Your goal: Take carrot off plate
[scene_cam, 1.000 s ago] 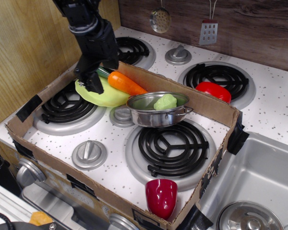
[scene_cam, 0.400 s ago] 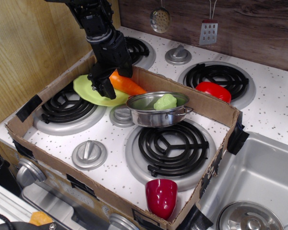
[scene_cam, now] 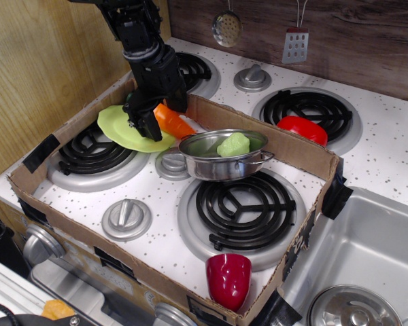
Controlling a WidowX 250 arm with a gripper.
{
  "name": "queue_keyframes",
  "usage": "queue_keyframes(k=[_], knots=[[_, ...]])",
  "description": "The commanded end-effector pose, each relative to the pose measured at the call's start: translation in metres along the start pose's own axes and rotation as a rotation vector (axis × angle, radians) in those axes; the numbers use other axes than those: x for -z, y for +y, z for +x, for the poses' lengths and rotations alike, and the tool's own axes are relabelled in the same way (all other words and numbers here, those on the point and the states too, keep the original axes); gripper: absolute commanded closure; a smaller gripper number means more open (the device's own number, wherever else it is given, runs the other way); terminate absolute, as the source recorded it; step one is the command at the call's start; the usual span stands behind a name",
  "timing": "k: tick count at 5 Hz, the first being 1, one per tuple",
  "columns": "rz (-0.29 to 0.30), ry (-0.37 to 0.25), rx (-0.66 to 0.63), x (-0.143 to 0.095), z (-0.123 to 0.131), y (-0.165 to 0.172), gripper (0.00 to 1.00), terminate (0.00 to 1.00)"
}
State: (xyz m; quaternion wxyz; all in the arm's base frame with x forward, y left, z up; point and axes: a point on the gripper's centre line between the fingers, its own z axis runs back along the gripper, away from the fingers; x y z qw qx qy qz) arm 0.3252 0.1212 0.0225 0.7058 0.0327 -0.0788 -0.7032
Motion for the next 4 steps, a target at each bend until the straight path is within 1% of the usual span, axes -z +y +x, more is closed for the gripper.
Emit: queue_keyframes(k=[1, 2, 3, 4], knots=[[0.007, 0.004, 0.001, -0.001, 0.004, 0.000, 0.00, 0.00], [0.018, 0.007, -0.001, 0.002, 0.003, -0.006, 0.00, 0.00], [0.019, 0.013, -0.004, 0.003, -0.001, -0.007, 1.00, 0.00], [0.003, 0.019, -0.015, 0.007, -0.005, -0.010, 1.00, 0.00]])
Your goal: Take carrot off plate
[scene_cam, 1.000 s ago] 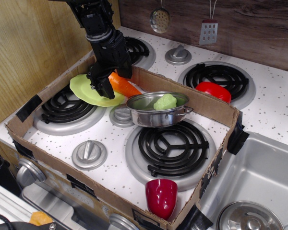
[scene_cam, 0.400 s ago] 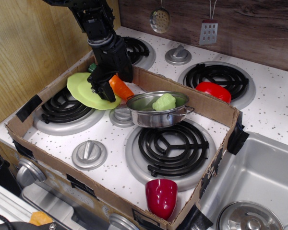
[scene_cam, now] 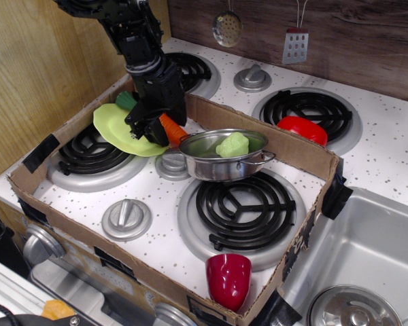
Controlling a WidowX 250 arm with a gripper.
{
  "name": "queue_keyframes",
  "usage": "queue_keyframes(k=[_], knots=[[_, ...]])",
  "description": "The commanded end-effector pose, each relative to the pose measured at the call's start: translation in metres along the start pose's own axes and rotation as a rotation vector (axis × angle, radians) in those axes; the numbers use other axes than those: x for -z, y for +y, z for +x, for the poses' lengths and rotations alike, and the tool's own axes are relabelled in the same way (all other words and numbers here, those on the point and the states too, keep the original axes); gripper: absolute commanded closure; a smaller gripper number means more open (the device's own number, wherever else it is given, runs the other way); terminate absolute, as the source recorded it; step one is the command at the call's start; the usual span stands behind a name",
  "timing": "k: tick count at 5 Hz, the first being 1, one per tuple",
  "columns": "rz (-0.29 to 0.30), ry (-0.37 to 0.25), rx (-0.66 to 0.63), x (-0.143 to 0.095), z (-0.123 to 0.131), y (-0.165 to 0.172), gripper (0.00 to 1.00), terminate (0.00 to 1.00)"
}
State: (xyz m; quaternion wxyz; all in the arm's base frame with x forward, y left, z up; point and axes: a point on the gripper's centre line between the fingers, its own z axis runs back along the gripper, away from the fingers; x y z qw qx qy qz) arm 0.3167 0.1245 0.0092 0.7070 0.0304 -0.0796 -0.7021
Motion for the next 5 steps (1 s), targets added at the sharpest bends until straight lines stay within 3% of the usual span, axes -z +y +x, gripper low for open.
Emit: queue_keyframes(k=[1, 2, 3, 5], knots=[[0.000, 0.026, -0.012, -0.002, -0.001, -0.003, 1.00, 0.00], [0.033, 0.084, 0.009, -0.016, 0.002, -0.003, 1.00, 0.00], [0.124, 0.182, -0.022, -0.038, 0.009, -0.003, 1.00, 0.00], [0.260, 0.434, -0.146, -0.096, 0.037, -0.009, 1.00, 0.00]])
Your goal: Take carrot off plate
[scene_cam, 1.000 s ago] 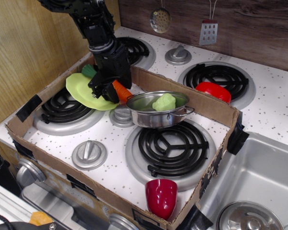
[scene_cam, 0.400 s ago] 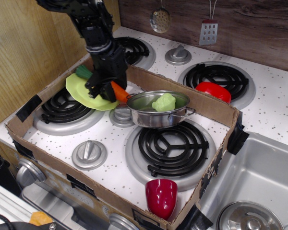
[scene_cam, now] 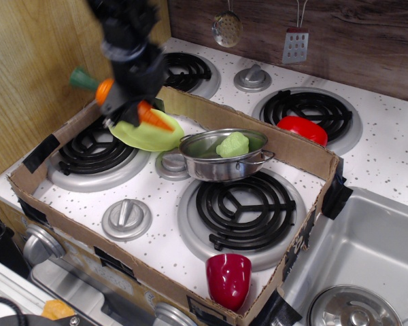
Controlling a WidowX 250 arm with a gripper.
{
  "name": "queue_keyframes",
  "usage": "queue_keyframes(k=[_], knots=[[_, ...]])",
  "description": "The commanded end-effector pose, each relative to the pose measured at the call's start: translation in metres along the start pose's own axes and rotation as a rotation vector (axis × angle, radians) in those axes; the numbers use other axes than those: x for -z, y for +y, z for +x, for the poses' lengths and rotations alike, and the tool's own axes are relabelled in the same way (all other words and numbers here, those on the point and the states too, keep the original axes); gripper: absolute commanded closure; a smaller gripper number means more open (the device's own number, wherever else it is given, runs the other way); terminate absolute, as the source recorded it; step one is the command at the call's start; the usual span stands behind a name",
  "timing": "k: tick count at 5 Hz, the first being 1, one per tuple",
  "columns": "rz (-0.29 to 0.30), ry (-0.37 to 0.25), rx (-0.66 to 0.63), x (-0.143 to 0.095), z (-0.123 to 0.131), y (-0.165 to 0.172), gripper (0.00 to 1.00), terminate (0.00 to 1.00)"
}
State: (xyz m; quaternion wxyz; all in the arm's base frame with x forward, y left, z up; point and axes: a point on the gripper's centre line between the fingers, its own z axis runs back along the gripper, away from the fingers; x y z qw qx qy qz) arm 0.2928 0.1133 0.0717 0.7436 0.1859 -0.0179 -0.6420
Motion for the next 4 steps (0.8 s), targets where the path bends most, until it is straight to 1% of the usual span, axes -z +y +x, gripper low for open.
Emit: queue_keyframes(k=[1, 2, 3, 4], knots=[[0.084, 0.133, -0.130, -0.051, 0.012, -0.001, 1.00, 0.00], [0.015, 0.099, -0.296, -0.064, 0.025, -0.022, 1.00, 0.00], [-0.031, 0.077, -0.467, -0.075, 0.052, -0.042, 1.00, 0.00], [-0.073, -0.019, -0.596, -0.078, 0.074, -0.053, 1.00, 0.00]])
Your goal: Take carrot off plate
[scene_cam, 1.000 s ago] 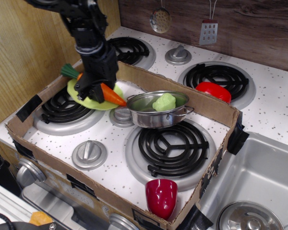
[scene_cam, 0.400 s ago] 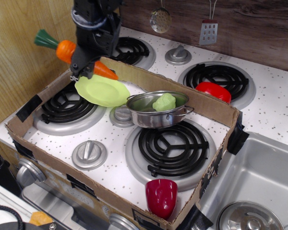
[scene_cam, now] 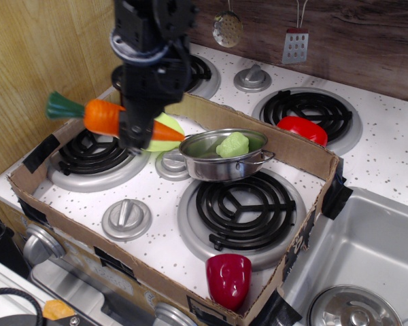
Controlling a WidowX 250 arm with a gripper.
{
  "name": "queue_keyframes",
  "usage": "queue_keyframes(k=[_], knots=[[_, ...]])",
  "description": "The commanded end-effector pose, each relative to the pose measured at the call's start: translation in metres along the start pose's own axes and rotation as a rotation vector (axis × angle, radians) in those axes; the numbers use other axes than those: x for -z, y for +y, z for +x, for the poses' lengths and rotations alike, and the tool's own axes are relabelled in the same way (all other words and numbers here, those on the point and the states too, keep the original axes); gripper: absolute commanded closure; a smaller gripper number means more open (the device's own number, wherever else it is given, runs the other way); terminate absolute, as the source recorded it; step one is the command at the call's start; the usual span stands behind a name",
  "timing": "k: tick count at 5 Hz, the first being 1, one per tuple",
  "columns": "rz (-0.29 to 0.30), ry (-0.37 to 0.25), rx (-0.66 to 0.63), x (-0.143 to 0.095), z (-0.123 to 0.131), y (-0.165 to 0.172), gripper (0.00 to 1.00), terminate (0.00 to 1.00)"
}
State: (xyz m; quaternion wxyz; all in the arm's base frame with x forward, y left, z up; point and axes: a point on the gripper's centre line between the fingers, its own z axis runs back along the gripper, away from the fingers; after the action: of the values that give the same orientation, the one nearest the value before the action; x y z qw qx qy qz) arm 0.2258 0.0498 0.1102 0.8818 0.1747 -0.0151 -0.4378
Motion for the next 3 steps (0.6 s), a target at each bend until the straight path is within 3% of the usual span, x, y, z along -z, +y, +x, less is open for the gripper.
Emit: queue_keyframes(k=[1, 2, 3], knots=[[-0.083, -0.171, -0.169, 0.000, 0.049, -0.028, 1.00, 0.00], [-0.163, -0.253, -0.171, 0.024, 0.070, -0.040, 1.00, 0.00], [-0.154, -0.312, -0.176, 0.041, 0.094, -0.038, 1.00, 0.00]])
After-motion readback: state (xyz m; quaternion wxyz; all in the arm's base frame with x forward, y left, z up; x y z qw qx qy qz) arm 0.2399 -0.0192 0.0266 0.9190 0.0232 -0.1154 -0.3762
